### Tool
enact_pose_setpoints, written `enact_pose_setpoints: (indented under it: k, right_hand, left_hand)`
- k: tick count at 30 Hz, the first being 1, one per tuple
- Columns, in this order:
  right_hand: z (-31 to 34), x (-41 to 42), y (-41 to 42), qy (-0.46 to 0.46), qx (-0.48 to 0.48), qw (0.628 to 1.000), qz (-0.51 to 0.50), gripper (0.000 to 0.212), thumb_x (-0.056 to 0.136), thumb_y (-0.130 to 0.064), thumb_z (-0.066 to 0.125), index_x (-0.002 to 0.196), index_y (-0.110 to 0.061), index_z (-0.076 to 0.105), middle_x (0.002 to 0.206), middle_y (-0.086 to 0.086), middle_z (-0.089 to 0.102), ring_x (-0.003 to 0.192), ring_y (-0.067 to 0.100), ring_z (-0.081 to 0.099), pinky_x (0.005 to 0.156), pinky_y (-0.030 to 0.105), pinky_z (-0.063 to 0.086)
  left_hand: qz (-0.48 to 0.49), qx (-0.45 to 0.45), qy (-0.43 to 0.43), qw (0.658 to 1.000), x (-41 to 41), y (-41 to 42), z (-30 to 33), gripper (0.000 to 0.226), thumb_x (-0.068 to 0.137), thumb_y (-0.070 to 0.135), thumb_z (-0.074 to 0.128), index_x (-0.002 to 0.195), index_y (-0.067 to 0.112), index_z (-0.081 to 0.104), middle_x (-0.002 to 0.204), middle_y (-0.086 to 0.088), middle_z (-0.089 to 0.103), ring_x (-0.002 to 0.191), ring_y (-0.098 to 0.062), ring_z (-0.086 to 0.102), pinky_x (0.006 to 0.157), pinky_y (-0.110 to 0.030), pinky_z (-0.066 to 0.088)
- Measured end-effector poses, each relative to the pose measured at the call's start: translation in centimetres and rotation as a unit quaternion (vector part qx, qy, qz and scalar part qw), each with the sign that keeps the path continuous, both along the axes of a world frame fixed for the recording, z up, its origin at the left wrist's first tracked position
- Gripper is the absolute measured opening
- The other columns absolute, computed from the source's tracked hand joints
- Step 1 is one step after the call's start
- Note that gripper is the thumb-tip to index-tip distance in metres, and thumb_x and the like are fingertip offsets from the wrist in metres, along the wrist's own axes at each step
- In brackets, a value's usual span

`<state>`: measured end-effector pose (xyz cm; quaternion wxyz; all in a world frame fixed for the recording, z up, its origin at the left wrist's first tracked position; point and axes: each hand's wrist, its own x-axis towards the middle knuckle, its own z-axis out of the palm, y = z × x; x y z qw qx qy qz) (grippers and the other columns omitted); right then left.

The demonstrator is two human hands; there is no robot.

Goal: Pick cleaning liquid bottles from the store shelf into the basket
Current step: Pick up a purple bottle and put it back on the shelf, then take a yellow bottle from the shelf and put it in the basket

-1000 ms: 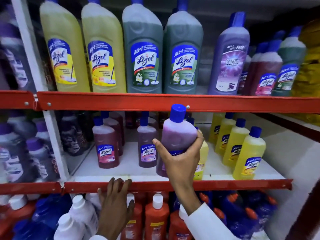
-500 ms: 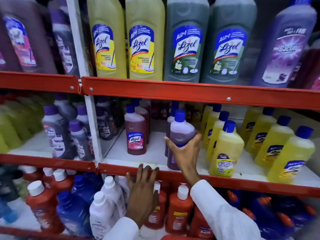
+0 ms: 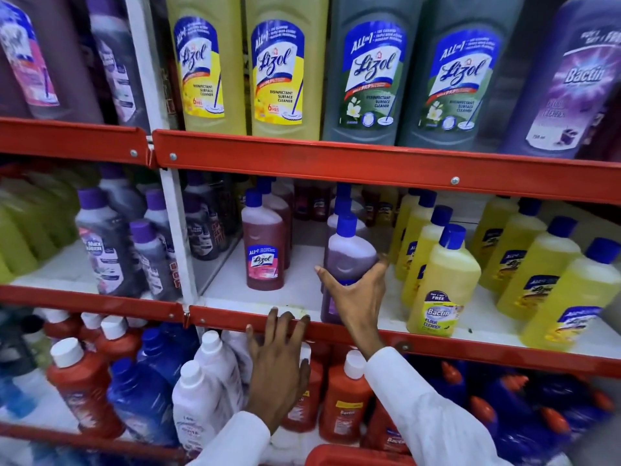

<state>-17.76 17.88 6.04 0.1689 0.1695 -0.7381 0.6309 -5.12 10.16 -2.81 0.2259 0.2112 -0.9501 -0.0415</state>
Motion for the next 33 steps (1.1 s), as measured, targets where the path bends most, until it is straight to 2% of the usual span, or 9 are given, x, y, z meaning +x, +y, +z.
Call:
enact_pose_setpoints:
  k: [4, 8, 12, 14, 17, 20, 28, 31, 33]
  right_hand:
    - [-0.2, 0.3, 1.4, 0.006, 0.019, 1.0, 0.024, 0.104, 0.059, -0.045, 0.093, 0.139, -0.014, 0.034, 0.138, 0.008, 0.051, 0.119, 0.016, 0.052, 0.096, 0.029, 0.052]
    - [-1.1, 1.3, 5.6, 0.055, 0.021, 0.998, -0.013, 0.072, 0.076, -0.036, 0.084, 0.132, -0.017, 0.044, 0.127, 0.003, 0.054, 0.113, 0.015, 0.053, 0.091, 0.026, 0.05]
    - [-1.9, 0.5, 10.5, 0.141, -0.031, 0.981, -0.13, 0.042, 0.075, -0.007, 0.076, 0.109, -0.014, 0.052, 0.1, -0.004, 0.05, 0.092, 0.019, 0.049, 0.086, 0.056, 0.048]
    - [-1.9, -0.6, 11.9, 0.141, -0.035, 0.97, -0.195, 0.051, 0.07, -0.009, 0.079, 0.112, -0.009, 0.05, 0.104, 0.005, 0.052, 0.097, 0.022, 0.045, 0.087, 0.053, 0.045]
    - [-1.6, -2.6, 12.4, 0.084, 0.026, 0.969, -0.23, 0.094, 0.061, -0.033, 0.088, 0.136, -0.005, 0.04, 0.133, 0.018, 0.048, 0.122, 0.033, 0.042, 0.099, 0.047, 0.037]
    - [-1.3, -4.4, 12.0, 0.008, 0.059, 0.985, -0.163, 0.119, 0.059, -0.042, 0.089, 0.149, -0.01, 0.018, 0.151, 0.017, 0.035, 0.136, 0.036, 0.038, 0.104, 0.054, 0.038]
    - [1.1, -6.2, 15.7, -0.043, -0.168, 0.985, -0.017, 0.088, 0.06, -0.027, 0.079, 0.133, -0.017, 0.032, 0.117, 0.01, 0.059, 0.095, 0.023, 0.065, 0.068, 0.03, 0.058]
    - [3.1, -6.5, 18.4, -0.065, -0.298, 0.943, 0.136, 0.066, 0.053, -0.015, 0.069, 0.115, -0.012, 0.046, 0.093, 0.006, 0.059, 0.075, 0.016, 0.061, 0.062, 0.028, 0.053]
    - [4.4, -6.5, 20.2, -0.1, -0.364, 0.872, 0.313, 0.071, 0.044, -0.019, 0.069, 0.112, -0.005, 0.053, 0.09, 0.008, 0.06, 0.076, 0.025, 0.06, 0.069, 0.035, 0.051]
  left_hand:
    - [0.01, -0.005, -0.004, 1.0, -0.1, 0.7, 0.0, 0.076, 0.066, 0.04, 0.065, 0.136, 0.023, 0.04, 0.142, -0.01, 0.046, 0.141, -0.037, 0.027, 0.106, -0.071, 0.024]
    - [0.007, 0.011, 0.035, 0.999, -0.2, 2.4, 0.5, 0.071, 0.073, 0.041, 0.061, 0.138, 0.02, 0.039, 0.145, -0.015, 0.043, 0.14, -0.04, 0.027, 0.109, -0.069, 0.025]
    - [-0.077, -0.003, 0.092, 0.993, -1.5, 5.4, 1.5, 0.058, 0.08, 0.035, 0.061, 0.133, 0.02, 0.044, 0.14, -0.014, 0.046, 0.136, -0.035, 0.034, 0.109, -0.061, 0.03]
    - [-0.116, 0.012, 0.109, 0.987, -2.6, 6.9, 1.8, 0.053, 0.081, 0.033, 0.061, 0.13, 0.019, 0.047, 0.137, -0.013, 0.048, 0.132, -0.033, 0.038, 0.109, -0.055, 0.033]
    - [-0.166, 0.032, 0.113, 0.979, -4.2, 9.1, 1.7, 0.046, 0.082, 0.026, 0.06, 0.126, 0.016, 0.049, 0.132, -0.013, 0.05, 0.125, -0.031, 0.043, 0.108, -0.046, 0.038]
    - [-0.193, 0.031, 0.089, 0.977, -5.6, 10.6, 1.8, 0.045, 0.082, 0.024, 0.056, 0.126, 0.016, 0.048, 0.131, -0.009, 0.05, 0.122, -0.027, 0.045, 0.108, -0.039, 0.039]
    - [-0.163, 0.019, 0.044, 0.985, -7.1, 11.6, 1.4, 0.057, 0.079, 0.023, 0.058, 0.133, 0.013, 0.045, 0.126, -0.007, 0.053, 0.123, -0.025, 0.038, 0.119, -0.037, 0.017]
    - [-0.156, 0.037, 0.042, 0.986, -7.3, 11.8, 1.4, 0.053, 0.081, 0.024, 0.059, 0.132, 0.013, 0.049, 0.124, -0.006, 0.054, 0.121, -0.026, 0.044, 0.119, -0.043, 0.023]
    - [-0.157, 0.05, 0.048, 0.985, -7.4, 12.0, 1.4, 0.052, 0.08, 0.022, 0.061, 0.13, 0.013, 0.05, 0.122, -0.007, 0.055, 0.118, -0.027, 0.047, 0.116, -0.045, 0.025]
